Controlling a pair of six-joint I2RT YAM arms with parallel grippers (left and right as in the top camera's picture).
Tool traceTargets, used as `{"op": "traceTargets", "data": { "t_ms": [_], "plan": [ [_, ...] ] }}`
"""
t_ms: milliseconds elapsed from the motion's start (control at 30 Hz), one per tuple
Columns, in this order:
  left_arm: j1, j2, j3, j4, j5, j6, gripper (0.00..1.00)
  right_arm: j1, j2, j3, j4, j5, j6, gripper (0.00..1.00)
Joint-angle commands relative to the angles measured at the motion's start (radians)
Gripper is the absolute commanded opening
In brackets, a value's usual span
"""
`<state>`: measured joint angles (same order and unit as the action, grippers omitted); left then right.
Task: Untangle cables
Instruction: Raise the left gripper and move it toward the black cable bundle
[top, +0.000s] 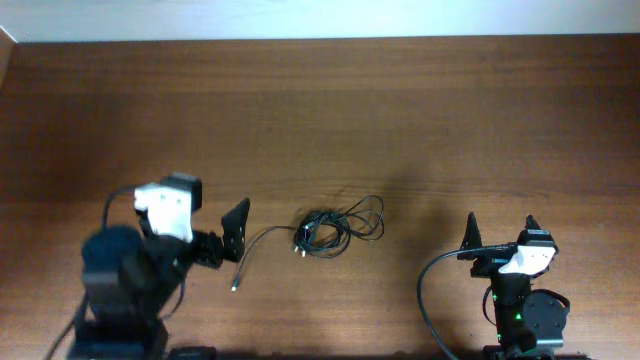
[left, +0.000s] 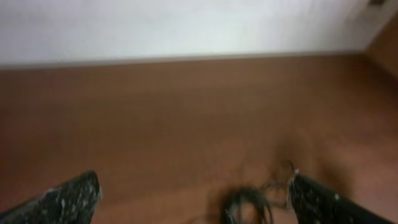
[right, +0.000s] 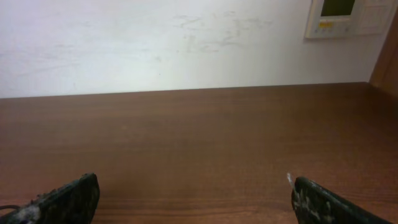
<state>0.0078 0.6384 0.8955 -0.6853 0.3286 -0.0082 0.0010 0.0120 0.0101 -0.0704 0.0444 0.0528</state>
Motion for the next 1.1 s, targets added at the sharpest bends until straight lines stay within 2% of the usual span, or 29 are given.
{"op": "traceTargets", "data": {
  "t_ms": [0, 100, 267, 300, 333, 367, 400, 433, 733, 1067],
  "plan": [
    [0.002, 0.224, 0.219, -0.156, 0.053, 0.004, 0.99, 0.006, -0.004, -0.005, -0.006, 0.005, 0.008, 0.98],
    [0.002, 0.373, 0.318, -0.241, 0.071, 0.004, 0.99, 0.006, -0.004, -0.005, -0.006, 0.005, 0.008, 0.98],
    [0.002, 0.525, 0.321, -0.241, 0.124, 0.003, 0.99, 0.006, -0.004, -0.005, -0.006, 0.005, 0.008, 0.98],
    [0.002, 0.543, 0.321, -0.244, 0.124, 0.003, 0.97, 0.006, -0.004, -0.005, -0.006, 0.005, 0.008, 0.98],
    [0.002, 0.571, 0.321, -0.248, 0.124, 0.003, 0.49, 0.006, -0.004, -0.005, -0.006, 0.005, 0.008, 0.98],
    [0.002, 0.593, 0.321, -0.256, 0.124, 0.003, 0.15, 0.006, -0.004, -0.005, -0.006, 0.005, 0.008, 0.98],
    [0.002, 0.613, 0.321, -0.267, 0.124, 0.003, 0.03, 0.006, -0.004, -0.005, -0.006, 0.005, 0.008, 0.98],
    [0.002, 0.636, 0.321, -0.275, 0.124, 0.004, 0.00, 0.006, -0.004, -0.005, -0.006, 0.005, 0.008, 0.98],
    [0.002, 0.779, 0.320, -0.321, 0.124, 0.000, 0.00, 0.006, -0.004, -0.005, -0.006, 0.005, 0.008, 0.99],
    [0.002, 0.807, 0.320, -0.319, 0.087, -0.004, 0.00, 0.006, -0.004, -0.005, -0.006, 0.005, 0.008, 0.98]
  ]
}}
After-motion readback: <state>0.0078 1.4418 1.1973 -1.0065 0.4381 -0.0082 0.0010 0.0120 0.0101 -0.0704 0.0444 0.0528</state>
